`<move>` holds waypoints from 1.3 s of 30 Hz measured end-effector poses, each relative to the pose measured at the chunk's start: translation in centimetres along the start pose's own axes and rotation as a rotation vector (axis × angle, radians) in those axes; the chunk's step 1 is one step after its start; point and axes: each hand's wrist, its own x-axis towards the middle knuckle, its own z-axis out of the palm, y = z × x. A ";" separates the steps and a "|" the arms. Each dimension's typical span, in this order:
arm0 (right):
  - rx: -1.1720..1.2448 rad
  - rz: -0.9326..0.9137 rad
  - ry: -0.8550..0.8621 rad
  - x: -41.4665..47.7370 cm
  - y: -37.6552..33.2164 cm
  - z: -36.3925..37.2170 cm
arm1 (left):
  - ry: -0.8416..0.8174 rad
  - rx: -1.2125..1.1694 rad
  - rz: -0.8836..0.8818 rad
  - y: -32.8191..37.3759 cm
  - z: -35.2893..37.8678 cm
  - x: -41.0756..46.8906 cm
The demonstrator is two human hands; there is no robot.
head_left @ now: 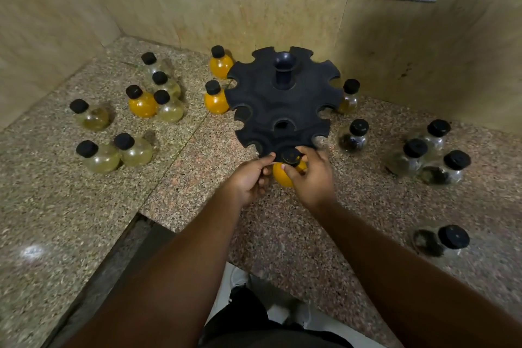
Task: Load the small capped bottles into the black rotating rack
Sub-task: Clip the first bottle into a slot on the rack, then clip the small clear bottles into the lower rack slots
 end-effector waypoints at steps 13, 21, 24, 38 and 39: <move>0.007 0.055 0.034 1.9 1.5 -0.6 | 0.004 0.011 -0.008 0.0 1.7 -0.1; 0.053 0.249 0.114 -3.3 4.8 -1.5 | 0.113 0.234 -0.042 -5.4 3.9 0.0; 0.045 0.390 0.171 -5.9 7.7 -3.0 | 0.150 0.339 0.018 -7.2 6.9 1.0; -0.039 0.687 0.673 -14.7 14.1 -13.2 | -0.258 1.768 0.570 -11.9 21.8 0.2; -0.036 0.697 0.683 -14.5 14.4 -13.7 | -0.276 1.793 0.533 -12.1 22.0 0.4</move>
